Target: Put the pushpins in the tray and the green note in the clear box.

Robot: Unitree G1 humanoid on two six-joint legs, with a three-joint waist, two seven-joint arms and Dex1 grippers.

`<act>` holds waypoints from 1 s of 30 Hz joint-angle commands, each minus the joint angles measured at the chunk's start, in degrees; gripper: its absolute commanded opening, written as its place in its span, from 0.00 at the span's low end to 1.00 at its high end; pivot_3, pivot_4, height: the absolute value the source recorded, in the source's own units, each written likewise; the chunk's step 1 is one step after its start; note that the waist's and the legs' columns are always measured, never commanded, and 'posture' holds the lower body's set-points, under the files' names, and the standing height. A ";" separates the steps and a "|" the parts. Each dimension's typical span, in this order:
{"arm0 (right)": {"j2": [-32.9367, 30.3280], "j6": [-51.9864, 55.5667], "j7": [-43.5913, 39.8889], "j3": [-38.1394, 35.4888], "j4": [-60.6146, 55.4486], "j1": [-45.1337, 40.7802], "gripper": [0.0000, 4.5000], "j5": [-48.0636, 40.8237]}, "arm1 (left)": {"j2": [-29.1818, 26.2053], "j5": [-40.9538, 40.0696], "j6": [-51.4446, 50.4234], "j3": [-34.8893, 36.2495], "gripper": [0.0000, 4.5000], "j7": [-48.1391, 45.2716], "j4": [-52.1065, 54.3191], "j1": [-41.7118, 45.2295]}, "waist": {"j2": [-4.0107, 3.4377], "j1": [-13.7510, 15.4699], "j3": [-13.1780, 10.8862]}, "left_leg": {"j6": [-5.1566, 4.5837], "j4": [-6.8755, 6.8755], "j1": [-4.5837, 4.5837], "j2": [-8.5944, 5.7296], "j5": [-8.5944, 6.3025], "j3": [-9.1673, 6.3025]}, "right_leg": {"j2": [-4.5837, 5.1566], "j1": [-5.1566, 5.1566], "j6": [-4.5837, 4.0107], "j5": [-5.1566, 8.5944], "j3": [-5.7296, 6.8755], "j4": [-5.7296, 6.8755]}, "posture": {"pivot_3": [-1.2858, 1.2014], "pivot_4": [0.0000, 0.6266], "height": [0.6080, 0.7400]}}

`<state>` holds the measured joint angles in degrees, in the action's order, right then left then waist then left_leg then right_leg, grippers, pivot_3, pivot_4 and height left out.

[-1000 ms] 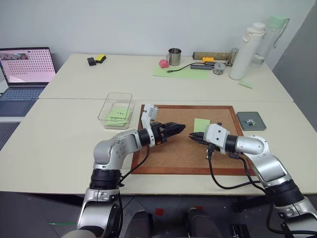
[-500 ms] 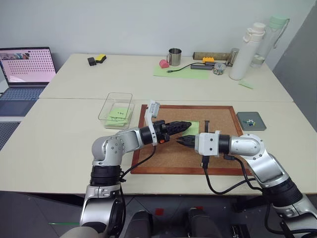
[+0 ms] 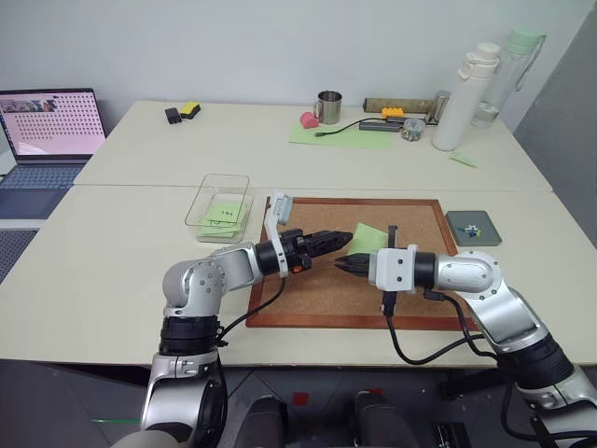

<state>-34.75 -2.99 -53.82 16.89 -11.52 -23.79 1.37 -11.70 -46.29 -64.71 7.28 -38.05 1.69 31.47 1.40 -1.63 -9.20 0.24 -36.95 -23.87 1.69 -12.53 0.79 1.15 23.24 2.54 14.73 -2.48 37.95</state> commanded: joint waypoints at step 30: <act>-1.28 5.72 -1.62 -5.24 -6.24 -5.35 0.00 -5.08 | -10.02 -7.71 -1.35 0.77 0.49 -4.20 6.22 -3.45 | 0.01 0.02 -0.03 | 0.00 0.00 0.00 0.00 0.00 -0.02 | 0.03 0.00 -0.01 0.00 0.03 0.00 | 0.52 0.24 1.00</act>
<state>-35.69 1.99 -55.14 13.52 -14.62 -27.14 -2.01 -21.52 -52.16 -66.12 7.96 -41.31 5.59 28.09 1.41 -1.62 -9.23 0.24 -36.95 -23.87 1.70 -12.53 0.78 1.18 23.23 2.52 14.73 -2.45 37.95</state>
